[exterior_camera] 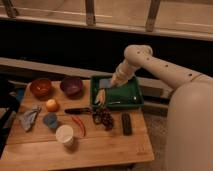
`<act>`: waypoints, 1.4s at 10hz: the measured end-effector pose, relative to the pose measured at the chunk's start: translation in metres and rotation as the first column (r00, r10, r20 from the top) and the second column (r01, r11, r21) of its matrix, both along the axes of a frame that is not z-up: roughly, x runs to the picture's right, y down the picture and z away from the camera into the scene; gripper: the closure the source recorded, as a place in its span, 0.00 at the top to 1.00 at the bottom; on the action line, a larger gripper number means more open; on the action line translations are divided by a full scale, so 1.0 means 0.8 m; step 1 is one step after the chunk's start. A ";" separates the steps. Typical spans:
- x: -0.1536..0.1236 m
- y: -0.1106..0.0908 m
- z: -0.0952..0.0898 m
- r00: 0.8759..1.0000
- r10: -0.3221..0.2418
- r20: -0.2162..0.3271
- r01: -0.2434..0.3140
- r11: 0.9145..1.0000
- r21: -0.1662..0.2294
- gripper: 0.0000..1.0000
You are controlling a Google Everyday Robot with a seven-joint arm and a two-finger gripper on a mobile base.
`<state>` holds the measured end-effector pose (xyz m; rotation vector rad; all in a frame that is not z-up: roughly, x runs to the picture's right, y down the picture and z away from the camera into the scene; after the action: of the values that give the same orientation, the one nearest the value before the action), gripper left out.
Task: Place sponge in table surface
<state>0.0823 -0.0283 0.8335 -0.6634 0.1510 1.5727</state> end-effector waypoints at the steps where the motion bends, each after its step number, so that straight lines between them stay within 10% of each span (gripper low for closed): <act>1: -0.011 0.015 -0.014 0.997 -0.068 0.041 0.069 0.997 -0.020 0.00; 5: -0.036 0.067 -0.060 0.926 -0.303 0.225 0.329 0.940 -0.086 0.00; 11: -0.036 0.086 -0.096 0.858 -0.410 0.311 0.463 0.878 -0.121 0.00; 14: -0.037 0.087 -0.097 0.853 -0.415 0.317 0.471 0.873 -0.125 0.00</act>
<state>0.0529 0.0413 0.7557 -0.9293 0.2341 1.0085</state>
